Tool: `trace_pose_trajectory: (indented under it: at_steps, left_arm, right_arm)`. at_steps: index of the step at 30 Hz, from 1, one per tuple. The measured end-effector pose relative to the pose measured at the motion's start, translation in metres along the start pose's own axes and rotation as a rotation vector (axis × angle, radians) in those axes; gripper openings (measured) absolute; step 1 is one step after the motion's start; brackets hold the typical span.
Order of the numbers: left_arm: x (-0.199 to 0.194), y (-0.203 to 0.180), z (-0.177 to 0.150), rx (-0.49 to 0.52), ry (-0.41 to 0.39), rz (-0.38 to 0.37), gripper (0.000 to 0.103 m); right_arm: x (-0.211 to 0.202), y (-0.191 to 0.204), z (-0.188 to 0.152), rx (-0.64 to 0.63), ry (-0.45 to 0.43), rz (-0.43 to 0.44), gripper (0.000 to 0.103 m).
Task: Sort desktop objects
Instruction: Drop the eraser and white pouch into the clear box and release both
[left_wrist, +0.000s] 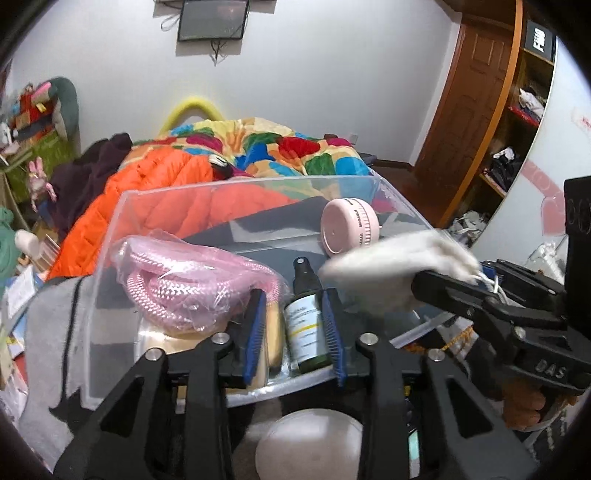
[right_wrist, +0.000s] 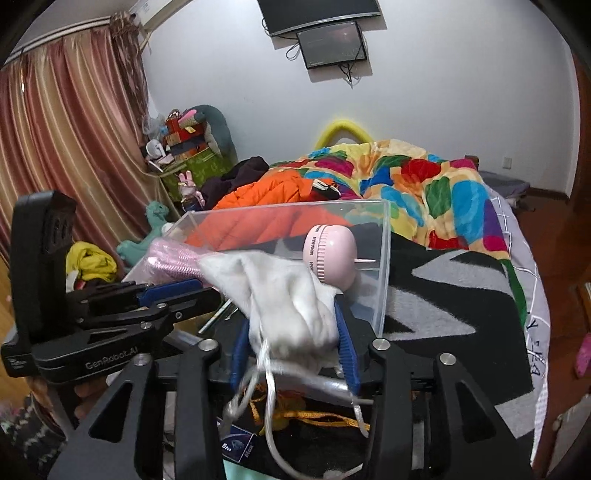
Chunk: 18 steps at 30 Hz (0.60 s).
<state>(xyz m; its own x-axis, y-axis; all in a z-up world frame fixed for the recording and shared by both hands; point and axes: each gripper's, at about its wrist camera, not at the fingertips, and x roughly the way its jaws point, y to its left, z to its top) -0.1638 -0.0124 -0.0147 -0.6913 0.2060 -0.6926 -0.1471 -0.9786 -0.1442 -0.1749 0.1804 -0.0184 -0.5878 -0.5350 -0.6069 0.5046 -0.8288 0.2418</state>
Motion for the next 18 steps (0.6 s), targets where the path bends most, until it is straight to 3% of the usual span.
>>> trace_pose_trajectory:
  at_steps: [4, 11, 18]
  left_arm:
    - [-0.009, -0.002, -0.003, 0.023, -0.027, 0.046, 0.053]
    - [-0.022, 0.004, -0.008, 0.002, -0.037, 0.031, 0.058]
    - [-0.043, 0.005, -0.021, 0.026, -0.058, 0.050, 0.068]
  right_arm:
    - [-0.007, 0.002, -0.003, 0.001, -0.007, 0.003, 0.051]
    - [-0.019, 0.008, -0.007, -0.012, -0.017, -0.023, 0.054]
    - [-0.044, 0.021, -0.016, -0.051, -0.071, -0.061, 0.069]
